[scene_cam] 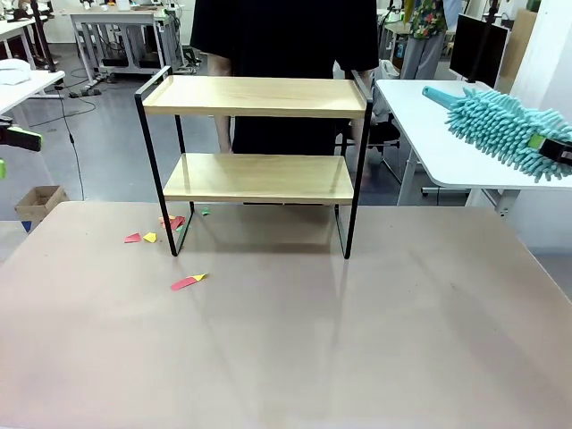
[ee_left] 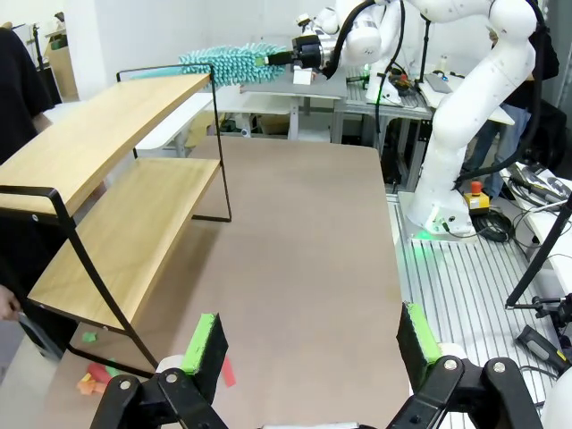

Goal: Clean the shelf.
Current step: Hand the Duster back to the human.

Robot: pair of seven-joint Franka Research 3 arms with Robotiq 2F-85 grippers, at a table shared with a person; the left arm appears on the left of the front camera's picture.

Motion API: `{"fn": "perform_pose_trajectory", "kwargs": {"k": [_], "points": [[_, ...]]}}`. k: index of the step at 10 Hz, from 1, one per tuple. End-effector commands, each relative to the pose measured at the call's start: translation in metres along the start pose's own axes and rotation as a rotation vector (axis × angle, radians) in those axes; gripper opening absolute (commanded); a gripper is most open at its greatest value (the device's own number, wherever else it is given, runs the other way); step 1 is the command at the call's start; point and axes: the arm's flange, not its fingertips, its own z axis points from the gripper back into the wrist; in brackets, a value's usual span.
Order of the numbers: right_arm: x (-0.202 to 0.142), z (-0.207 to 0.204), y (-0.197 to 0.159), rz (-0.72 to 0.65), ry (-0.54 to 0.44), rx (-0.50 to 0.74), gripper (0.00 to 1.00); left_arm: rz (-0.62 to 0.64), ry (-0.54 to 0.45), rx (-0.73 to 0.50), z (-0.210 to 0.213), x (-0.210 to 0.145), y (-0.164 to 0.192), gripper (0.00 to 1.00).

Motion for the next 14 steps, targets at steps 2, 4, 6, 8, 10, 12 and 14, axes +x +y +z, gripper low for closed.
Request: {"fn": "perform_pose_trajectory", "kwargs": {"k": [2,4,6,8,10,12,14], "points": [[0.004,0.001,0.002,0.0,-0.005,-0.004,0.17,0.006,-0.026,0.001,0.0,0.004,-0.001,1.0],[0.004,0.001,0.002,0.0,-0.005,-0.004,0.17,0.006,-0.026,0.001,0.0,0.004,-0.001,1.0],[0.004,0.001,0.002,0.0,-0.005,-0.004,0.17,0.006,-0.026,0.001,0.0,0.004,-0.001,1.0],[0.004,0.001,0.002,0.0,-0.005,-0.004,0.17,0.006,-0.026,0.001,0.0,0.004,-0.001,1.0],[0.004,0.001,0.002,0.0,-0.005,-0.004,0.17,0.006,-0.026,0.001,0.0,0.004,-0.001,1.0],[0.004,0.001,-0.002,0.03,-0.007,0.004,0.75,0.006,-0.026,0.001,0.0,0.004,-0.001,1.0],[0.023,0.009,-0.005,0.002,-0.025,0.02,1.0,0.006,-0.026,0.001,0.0,0.004,-0.001,1.0]]}}
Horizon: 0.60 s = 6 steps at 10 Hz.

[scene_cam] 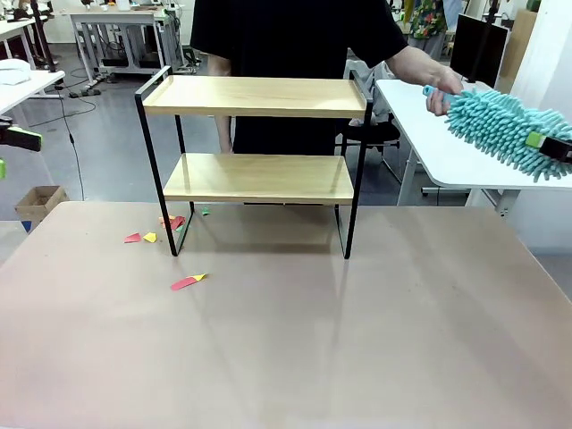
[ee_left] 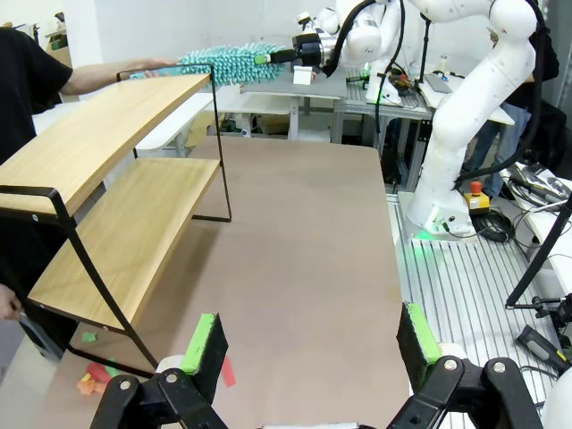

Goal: Clean the shelf.
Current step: Hand the Duster back to the human.

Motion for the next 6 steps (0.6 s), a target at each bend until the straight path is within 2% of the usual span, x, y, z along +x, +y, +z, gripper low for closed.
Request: {"fn": "perform_pose_trajectory", "kwargs": {"k": [1,3,6], "points": [[0.033,0.017,-0.007,-0.03,-0.056,0.011,1.0,0.006,-0.026,0.001,0.0,0.004,-0.001,1.0],[0.084,0.04,-0.024,-0.112,-0.164,-0.001,1.0,0.006,-0.026,0.001,0.0,0.004,-0.001,1.0],[0.157,0.085,-0.071,-0.297,-0.36,-0.034,1.0,0.006,-0.026,0.001,0.0,0.004,-0.001,1.0]]}}
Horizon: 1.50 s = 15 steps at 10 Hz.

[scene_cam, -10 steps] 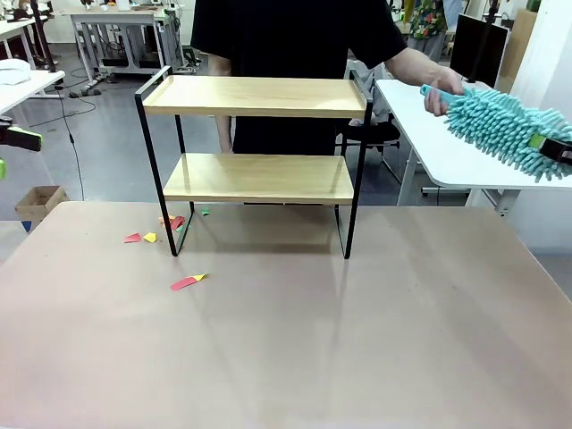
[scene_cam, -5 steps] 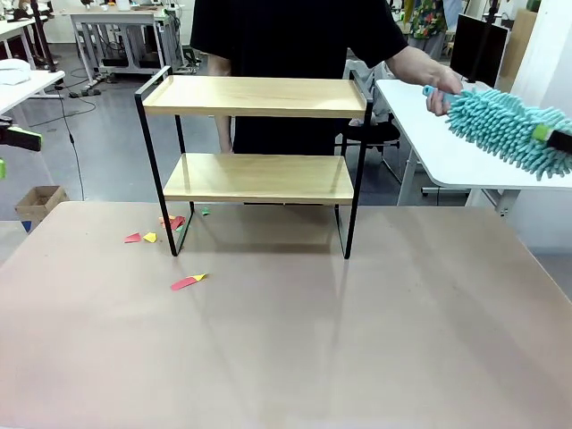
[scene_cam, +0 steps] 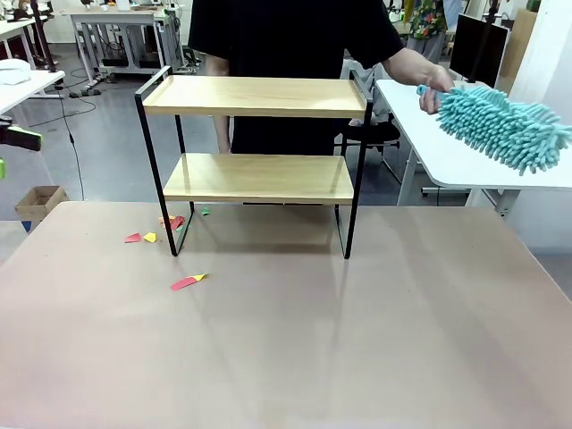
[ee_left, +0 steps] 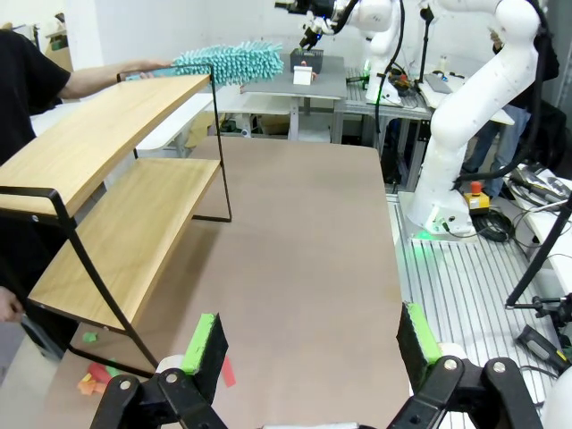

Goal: Clean the shelf.
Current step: Hand the Duster back to the human.

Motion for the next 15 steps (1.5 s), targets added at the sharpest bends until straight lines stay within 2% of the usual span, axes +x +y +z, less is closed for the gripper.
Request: {"fn": "perform_pose_trajectory", "kwargs": {"k": [1,3,4,5,15], "points": [[0.031,0.007,-0.026,-0.13,-0.101,-0.006,1.0,0.007,-0.027,0.001,0.0,0.004,-0.001,1.0],[0.044,0.023,-0.05,-0.205,-0.149,-0.028,1.0,0.007,-0.027,0.001,0.0,0.004,-0.001,1.0],[0.039,0.019,-0.055,-0.198,-0.103,-0.041,1.0,0.007,-0.027,0.001,0.0,0.004,-0.001,1.0],[0.048,0.029,-0.041,-0.152,-0.132,-0.044,1.0,0.007,-0.027,0.001,0.0,0.004,-0.001,1.0],[0.048,0.029,-0.041,-0.152,-0.132,-0.044,1.0,0.007,-0.027,0.001,0.0,0.004,-0.001,1.0]]}}
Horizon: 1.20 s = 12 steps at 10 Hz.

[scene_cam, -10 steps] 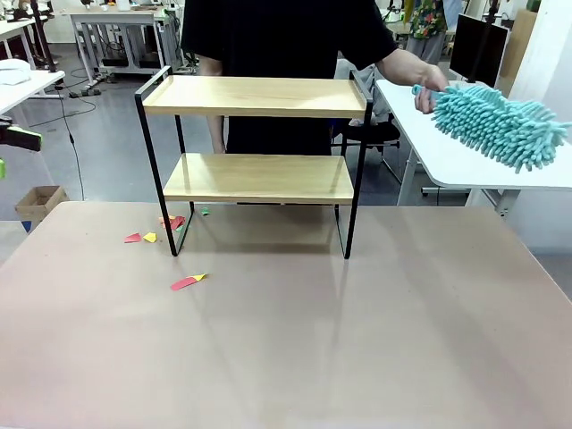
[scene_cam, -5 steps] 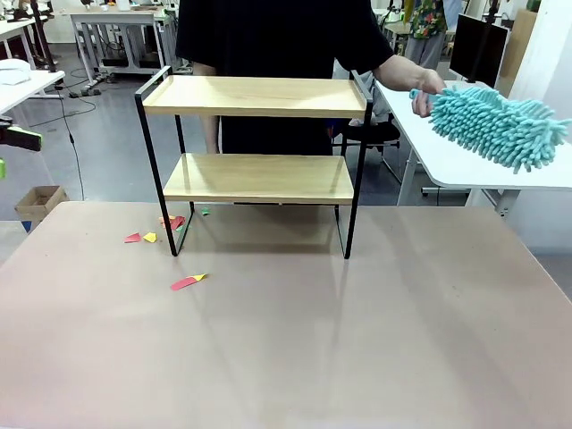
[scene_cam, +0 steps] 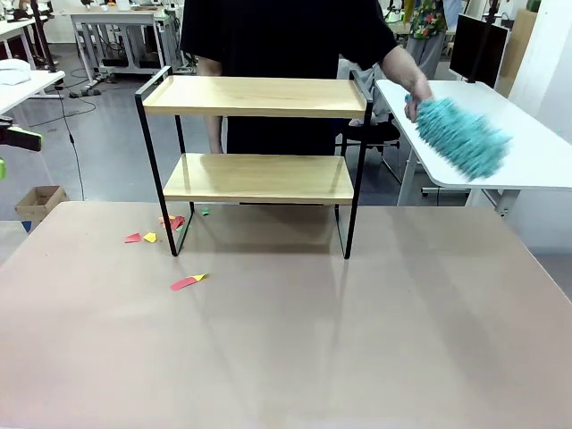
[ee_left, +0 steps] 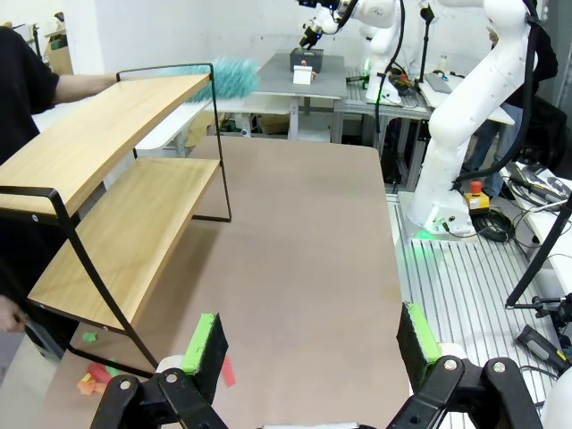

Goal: Clean the shelf.
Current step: Hand the Duster back to the human.

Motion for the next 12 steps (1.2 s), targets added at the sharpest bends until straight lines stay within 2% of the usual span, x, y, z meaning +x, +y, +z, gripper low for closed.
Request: {"fn": "perform_pose_trajectory", "kwargs": {"k": [1,12], "points": [[-0.0003,0.001,0.0012,0.007,-0.002,-0.007,1.0,0.006,-0.027,0.001,-0.0002,0.0037,-0.0008,1.0],[-0.0003,0.001,0.0012,0.007,-0.002,-0.007,1.0,0.006,-0.027,0.001,-0.0002,0.0037,-0.0008,1.0]]}}
